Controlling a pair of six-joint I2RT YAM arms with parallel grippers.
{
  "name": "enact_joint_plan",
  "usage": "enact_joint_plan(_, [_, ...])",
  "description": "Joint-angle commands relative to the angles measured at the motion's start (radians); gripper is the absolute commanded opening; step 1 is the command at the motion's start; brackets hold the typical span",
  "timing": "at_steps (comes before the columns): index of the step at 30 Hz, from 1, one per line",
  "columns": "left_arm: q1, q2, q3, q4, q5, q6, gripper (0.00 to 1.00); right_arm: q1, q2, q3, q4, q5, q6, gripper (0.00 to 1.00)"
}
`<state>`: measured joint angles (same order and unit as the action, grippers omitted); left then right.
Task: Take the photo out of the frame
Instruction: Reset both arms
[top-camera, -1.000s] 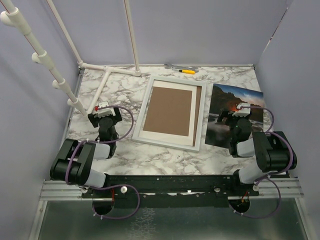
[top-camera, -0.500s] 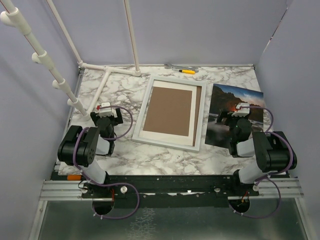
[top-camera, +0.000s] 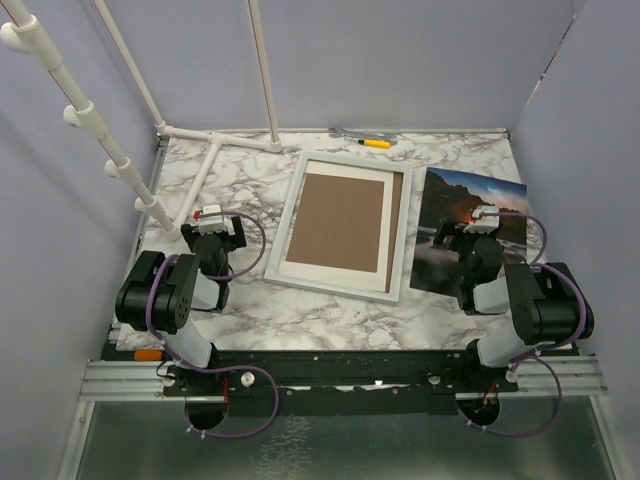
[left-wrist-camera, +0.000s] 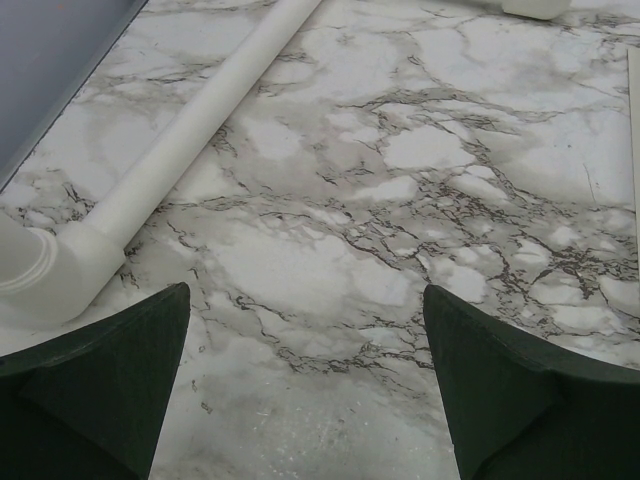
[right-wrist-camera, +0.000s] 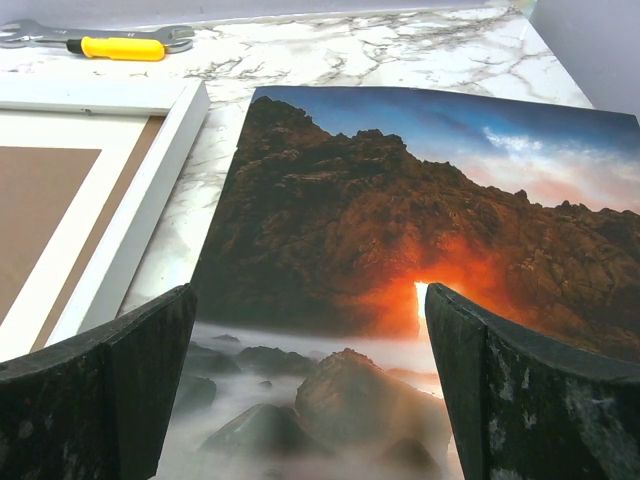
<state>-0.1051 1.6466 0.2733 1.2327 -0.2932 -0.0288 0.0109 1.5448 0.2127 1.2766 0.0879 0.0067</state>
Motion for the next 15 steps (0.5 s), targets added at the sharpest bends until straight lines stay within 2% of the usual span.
enact_joint_plan(1, [-0.003,0.005,0.007,0.022,0.022,0.000,0.99,-0.006,0.003,0.017,-0.005,-0.016,-0.011,1.00])
enact_joint_plan(15, [-0.003,0.004,0.009,0.019,0.022,0.000,0.99,-0.006,0.003,0.016,-0.005,-0.016,-0.011,1.00])
